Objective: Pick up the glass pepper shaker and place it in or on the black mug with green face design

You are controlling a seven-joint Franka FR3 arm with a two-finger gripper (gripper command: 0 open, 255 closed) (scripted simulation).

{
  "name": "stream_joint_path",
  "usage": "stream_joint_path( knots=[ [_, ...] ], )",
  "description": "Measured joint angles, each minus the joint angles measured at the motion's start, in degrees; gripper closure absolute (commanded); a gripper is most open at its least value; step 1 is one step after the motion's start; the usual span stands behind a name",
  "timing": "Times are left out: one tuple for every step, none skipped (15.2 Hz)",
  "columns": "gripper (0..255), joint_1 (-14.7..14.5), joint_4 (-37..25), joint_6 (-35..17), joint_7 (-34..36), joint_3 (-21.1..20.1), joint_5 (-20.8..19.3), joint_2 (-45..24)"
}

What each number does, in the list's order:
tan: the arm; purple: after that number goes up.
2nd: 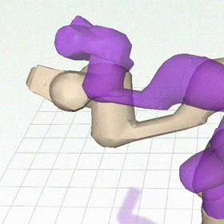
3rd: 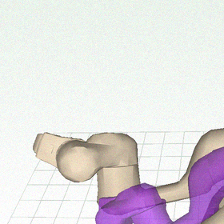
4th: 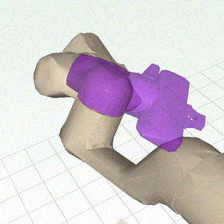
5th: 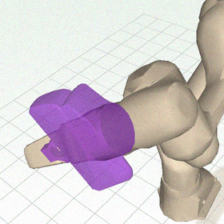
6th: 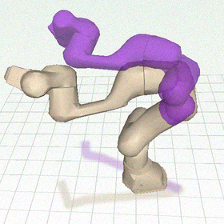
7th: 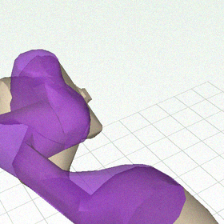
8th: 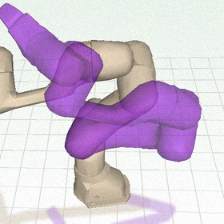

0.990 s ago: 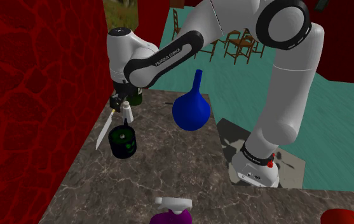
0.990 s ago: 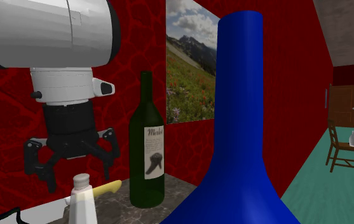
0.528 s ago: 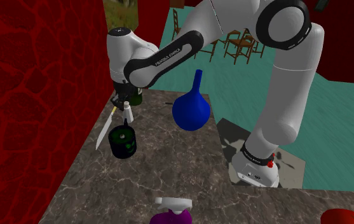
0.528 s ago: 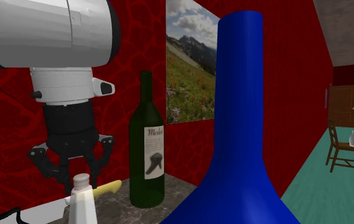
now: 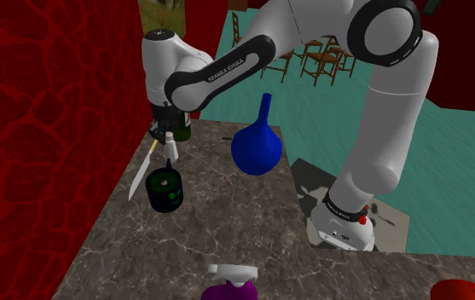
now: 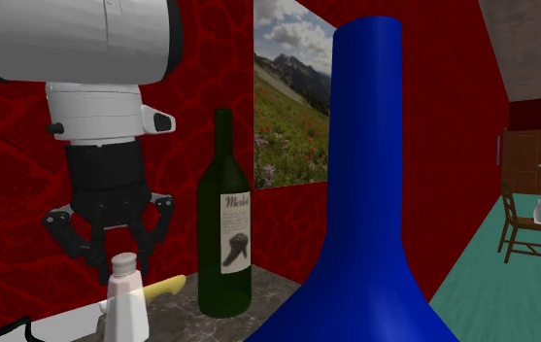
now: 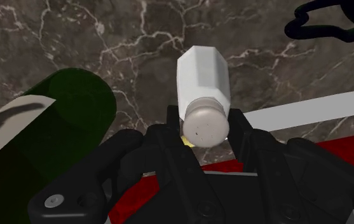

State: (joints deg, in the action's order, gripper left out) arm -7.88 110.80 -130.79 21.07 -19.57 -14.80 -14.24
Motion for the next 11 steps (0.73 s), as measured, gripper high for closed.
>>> stream_joint_path(
  knots=[
    [255, 0.08, -0.12, 0.56, -0.25, -0.09, 0.3, 0.5],
    [255, 0.16, -0.51, 1.3, -0.55, -0.16, 0.6, 0.9],
    [255, 0.18, -0.8, 1.81, -0.69, -0.23, 0.78, 1.16],
    [255, 0.21, -1.02, 2.41, -0.87, -0.31, 1.04, 1.56],
    [255, 0.35, -1.57, 3.22, -1.31, -0.34, 1.35, 1.89],
    [255, 0.34, -2.13, 3.82, -1.43, -0.37, 1.47, 1.95],
    [255, 0.35, -2.13, 4.27, -1.52, -0.46, 1.71, 2.42],
    [255, 0.37, -2.66, 5.12, -1.76, -0.54, 1.97, 2.79],
    [255, 0.4, -3.08, 5.89, -1.98, -0.61, 2.23, 3.18],
    [255, 0.43, -3.72, 6.59, -2.2, -0.63, 2.38, 3.28],
    [255, 0.43, -4.2, 7.31, -2.35, -0.68, 2.55, 3.53]
  ],
)
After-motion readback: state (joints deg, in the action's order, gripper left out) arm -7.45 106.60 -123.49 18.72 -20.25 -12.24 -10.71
